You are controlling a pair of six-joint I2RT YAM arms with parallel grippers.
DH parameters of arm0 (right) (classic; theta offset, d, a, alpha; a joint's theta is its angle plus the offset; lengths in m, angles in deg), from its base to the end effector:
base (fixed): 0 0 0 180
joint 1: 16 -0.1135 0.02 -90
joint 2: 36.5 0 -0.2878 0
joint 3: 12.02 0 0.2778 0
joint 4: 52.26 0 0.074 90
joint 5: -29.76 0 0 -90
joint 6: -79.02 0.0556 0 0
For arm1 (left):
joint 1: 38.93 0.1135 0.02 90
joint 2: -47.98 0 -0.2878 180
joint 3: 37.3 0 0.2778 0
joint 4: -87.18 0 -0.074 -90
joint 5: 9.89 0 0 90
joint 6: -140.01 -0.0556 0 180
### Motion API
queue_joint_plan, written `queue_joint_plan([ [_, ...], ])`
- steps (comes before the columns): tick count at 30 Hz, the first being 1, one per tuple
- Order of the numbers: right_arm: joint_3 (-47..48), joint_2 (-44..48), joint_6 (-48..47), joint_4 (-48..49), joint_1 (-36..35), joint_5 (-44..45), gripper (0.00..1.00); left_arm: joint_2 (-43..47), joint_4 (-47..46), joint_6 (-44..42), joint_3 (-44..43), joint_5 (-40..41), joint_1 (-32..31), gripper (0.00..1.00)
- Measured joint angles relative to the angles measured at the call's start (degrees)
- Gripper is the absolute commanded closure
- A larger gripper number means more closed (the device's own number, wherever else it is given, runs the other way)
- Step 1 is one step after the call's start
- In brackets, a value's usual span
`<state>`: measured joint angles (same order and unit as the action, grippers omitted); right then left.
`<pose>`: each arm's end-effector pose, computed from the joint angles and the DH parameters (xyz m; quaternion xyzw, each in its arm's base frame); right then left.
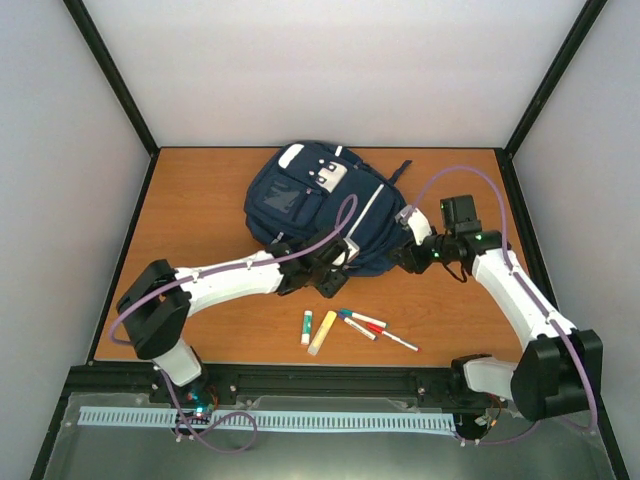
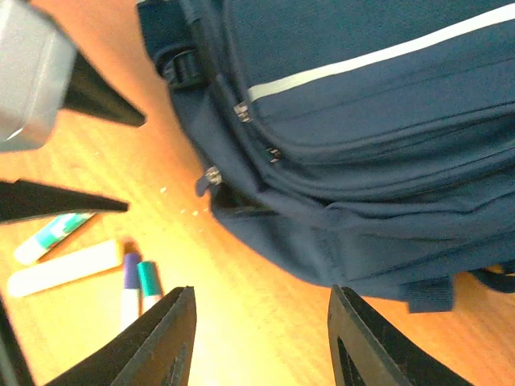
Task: Pack the student bag
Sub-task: Adjust the student bag at the center of the board, then zip the student bag at the center of the board.
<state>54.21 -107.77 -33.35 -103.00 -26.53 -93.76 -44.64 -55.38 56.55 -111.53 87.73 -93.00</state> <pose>0.2618 0.0799 0.2621 -0.3405 0.8537 0.2451 0.3086 0.2227 -0.2947 0.2065 0.3665 0.8808 -0.0931 0.2851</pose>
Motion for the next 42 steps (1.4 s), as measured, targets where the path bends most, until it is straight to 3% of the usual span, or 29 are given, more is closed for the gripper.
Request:
queue_joint_plan([
  [7,-4.28,3.50,-1.46,-0.20,0.00,-3.96,0.52,-4.39,11.47,-4.55,-9.33,0.68,0.83,0.34],
  [12,-4.79,4.57,-1.86,0.00,0.04,-4.59,0.51,-8.50,14.82,-7.13,-10.56,2.56,2.01,0.36],
  [28,-5.20,2.12,-2.16,0.37,0.31,-5.07,0.51,-11.04,12.02,-12.90,-10.49,7.63,2.64,0.40],
  [37,-5.20,1.79,-2.23,0.42,0.31,-4.83,0.51,-14.75,10.99,-15.02,-13.09,7.54,3.17,0.57],
  [42,-5.20,1.75,-2.25,0.50,0.31,-4.66,0.51,-15.56,10.56,-15.61,-13.09,6.84,3.43,0.77],
])
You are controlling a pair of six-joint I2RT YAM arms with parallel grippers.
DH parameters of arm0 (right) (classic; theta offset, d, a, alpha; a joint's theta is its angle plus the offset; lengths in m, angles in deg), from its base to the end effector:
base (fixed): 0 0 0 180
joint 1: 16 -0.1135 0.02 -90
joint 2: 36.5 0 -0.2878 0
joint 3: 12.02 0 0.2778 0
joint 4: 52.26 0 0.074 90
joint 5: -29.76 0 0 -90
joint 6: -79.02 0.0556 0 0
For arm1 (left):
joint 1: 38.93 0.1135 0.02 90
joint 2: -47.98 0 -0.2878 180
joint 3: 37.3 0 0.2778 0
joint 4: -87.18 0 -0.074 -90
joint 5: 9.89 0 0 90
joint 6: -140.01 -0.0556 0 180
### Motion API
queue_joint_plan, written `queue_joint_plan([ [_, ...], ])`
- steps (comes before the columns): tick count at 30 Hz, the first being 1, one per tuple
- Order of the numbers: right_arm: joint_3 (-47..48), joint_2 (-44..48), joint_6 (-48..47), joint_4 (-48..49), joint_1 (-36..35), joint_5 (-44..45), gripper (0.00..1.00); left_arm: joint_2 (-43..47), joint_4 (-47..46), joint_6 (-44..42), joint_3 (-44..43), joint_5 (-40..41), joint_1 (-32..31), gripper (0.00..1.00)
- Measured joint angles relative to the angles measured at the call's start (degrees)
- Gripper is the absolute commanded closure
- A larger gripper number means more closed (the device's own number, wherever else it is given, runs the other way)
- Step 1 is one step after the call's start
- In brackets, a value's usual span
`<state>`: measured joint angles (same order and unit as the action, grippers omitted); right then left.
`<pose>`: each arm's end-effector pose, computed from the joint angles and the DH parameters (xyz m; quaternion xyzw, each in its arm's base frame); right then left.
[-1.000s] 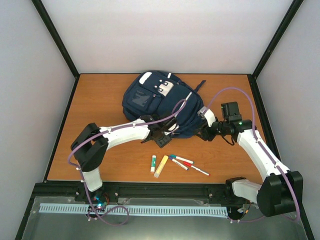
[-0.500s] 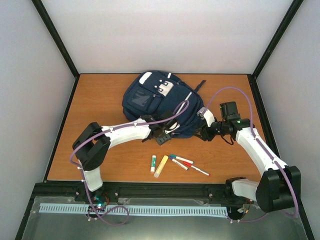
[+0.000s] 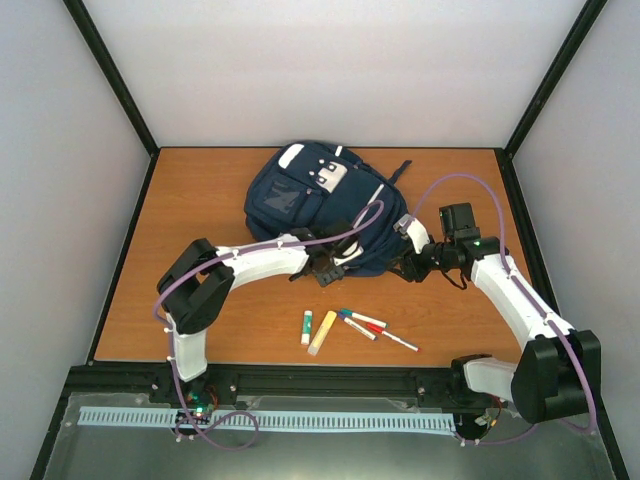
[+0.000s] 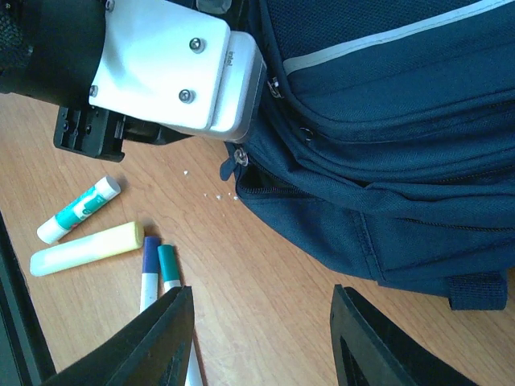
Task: Pack the student bag
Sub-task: Zip the student bag at the center of the board.
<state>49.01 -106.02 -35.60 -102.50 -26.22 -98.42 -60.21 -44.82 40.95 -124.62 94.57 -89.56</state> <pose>0.2450 0.0791 0.2415 -0.3565 0.8419 0.2805 0.2922 0.2743 -0.3124 0.1687 0.4653 0.8574 0.0511 0.2140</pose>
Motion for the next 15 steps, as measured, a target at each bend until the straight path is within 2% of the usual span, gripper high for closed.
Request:
queue_joint_plan([
  [3,0.00,-0.11,0.02,0.07,0.00,0.04,0.52,0.00,-0.44,0.02,0.00,-0.63,0.11,0.90],
  [6,0.00,-0.28,0.02,0.20,0.00,0.59,0.53,-0.04,-0.79,0.42,-0.15,-1.64,0.22,0.98],
  [15,1.51,-2.56,-0.20,-0.68,0.02,5.22,0.53,-0.17,-2.32,4.50,-2.54,-10.56,0.76,0.99],
])
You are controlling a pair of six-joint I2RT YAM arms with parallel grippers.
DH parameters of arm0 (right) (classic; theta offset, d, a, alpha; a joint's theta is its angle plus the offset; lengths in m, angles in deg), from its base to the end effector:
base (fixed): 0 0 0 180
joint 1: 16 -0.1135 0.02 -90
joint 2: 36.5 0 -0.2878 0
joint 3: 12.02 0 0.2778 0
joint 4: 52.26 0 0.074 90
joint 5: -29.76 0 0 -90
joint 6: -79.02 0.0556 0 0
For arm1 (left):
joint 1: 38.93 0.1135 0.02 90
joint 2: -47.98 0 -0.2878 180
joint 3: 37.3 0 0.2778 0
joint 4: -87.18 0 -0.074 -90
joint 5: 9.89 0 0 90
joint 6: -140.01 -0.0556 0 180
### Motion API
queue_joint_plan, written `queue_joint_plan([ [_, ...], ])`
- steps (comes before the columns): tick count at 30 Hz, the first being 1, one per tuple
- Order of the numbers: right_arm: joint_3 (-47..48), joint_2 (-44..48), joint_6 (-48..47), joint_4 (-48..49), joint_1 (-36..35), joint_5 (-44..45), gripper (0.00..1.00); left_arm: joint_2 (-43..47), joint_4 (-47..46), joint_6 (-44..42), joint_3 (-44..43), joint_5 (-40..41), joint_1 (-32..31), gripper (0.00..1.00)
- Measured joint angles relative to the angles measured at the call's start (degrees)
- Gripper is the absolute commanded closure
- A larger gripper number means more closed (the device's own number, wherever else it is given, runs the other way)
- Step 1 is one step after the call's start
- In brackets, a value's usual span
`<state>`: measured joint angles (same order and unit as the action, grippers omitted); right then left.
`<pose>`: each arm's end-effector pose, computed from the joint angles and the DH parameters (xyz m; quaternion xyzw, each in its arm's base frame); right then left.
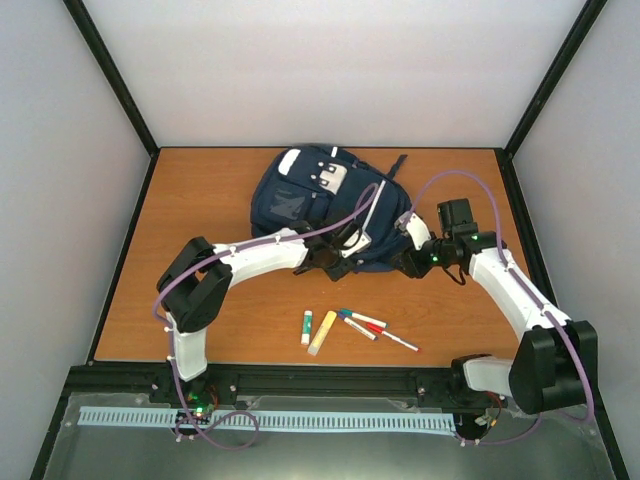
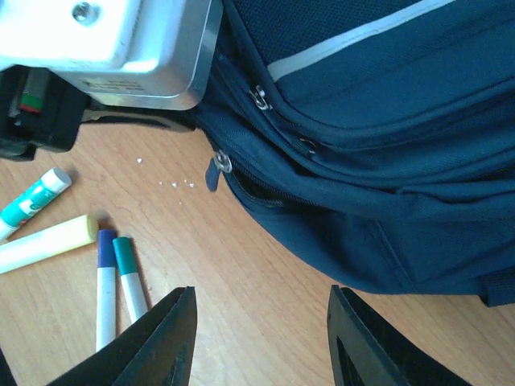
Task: Pack the student bag
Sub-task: Zip the student bag at the center of the board.
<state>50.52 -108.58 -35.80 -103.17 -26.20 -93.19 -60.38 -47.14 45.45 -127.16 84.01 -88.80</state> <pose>0.2554 0.0767 0.2363 -0.3480 0.8625 0.2409 0.2775 0.2804 -0.3267 0.1820 0.4388 0.8698 -0.0554 0.2188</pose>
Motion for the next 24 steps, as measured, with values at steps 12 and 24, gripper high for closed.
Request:
queue_joint_plan([
  [12,1.25,-1.14,-1.70,-1.90,0.00,6.03,0.58,-6.03,-6.36,10.19,-7.61,-16.41,0.00,0.99],
  [24,0.35,-3.08,-0.20,2.45,0.00,10.34,0.53,-6.93,-10.67,18.12,-8.57,-22.58,0.00,0.99],
])
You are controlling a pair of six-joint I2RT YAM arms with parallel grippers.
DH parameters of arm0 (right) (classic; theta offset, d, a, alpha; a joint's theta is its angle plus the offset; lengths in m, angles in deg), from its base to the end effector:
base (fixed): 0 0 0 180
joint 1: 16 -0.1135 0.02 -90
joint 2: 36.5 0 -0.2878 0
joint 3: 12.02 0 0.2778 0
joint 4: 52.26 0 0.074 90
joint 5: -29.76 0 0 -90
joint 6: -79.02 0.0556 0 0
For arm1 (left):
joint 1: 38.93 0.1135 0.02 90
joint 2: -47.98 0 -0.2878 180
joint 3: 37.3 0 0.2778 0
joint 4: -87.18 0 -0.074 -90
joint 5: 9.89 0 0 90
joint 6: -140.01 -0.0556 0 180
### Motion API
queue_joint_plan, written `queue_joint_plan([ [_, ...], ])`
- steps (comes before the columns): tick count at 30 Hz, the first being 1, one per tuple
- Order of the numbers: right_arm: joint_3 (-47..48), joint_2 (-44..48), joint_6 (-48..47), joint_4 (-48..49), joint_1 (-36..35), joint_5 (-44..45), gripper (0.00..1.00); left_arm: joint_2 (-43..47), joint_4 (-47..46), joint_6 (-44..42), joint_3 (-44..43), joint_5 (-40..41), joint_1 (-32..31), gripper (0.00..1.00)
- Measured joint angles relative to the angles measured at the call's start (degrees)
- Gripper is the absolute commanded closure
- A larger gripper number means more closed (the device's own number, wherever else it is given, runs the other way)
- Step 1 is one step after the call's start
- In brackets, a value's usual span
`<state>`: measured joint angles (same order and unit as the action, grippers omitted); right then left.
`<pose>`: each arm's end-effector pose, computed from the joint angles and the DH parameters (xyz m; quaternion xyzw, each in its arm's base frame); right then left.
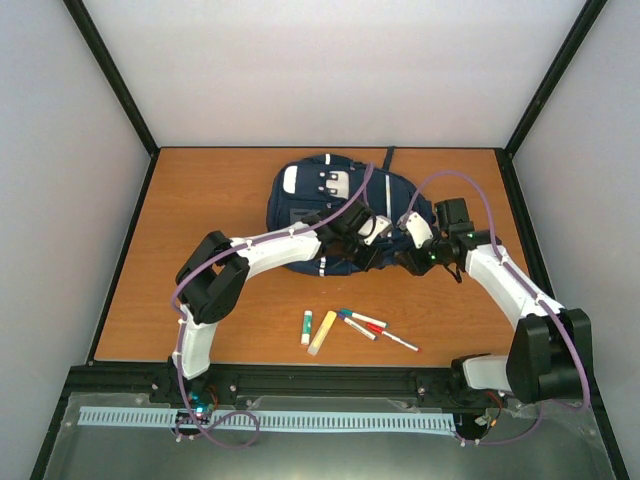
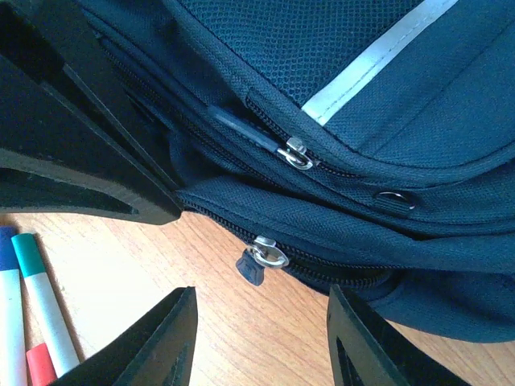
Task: Pack the student bag
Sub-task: Zip the student bag at the center of the board.
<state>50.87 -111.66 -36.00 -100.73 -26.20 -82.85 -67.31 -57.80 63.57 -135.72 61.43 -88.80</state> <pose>0.2708 0.0704 0.2233 -0.3342 0.8894 0.1561 0.2701 0.3002 -0.3838 0.1934 0.3410 0.8697 -0.2998 0.1934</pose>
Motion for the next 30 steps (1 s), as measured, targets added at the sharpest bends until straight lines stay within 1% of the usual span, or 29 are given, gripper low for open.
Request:
queue_joint_plan([
  [11,-2.05,0.44,1.20,2.58,-0.02,1.60,0.48,0.00,-0.46,3.41,-1.92,-1.60,0.00,0.99],
  [21,-2.03,0.52,2.38,5.68,-0.07,5.33,0.50,0.00,-2.10,5.01,-2.43,-4.15,0.11,0.99],
  [27,-1.29,-0.98,3.41,7.63,-0.07,6.69,0.59,0.15,-3.61,6.19,-2.40,-5.14,0.35,0.99],
  [30,-1.25,-0.96,3.80,8.48,-0.13,8.11,0.66,0.17,-3.91,6.43,-2.36,-5.16,0.39,0.99],
])
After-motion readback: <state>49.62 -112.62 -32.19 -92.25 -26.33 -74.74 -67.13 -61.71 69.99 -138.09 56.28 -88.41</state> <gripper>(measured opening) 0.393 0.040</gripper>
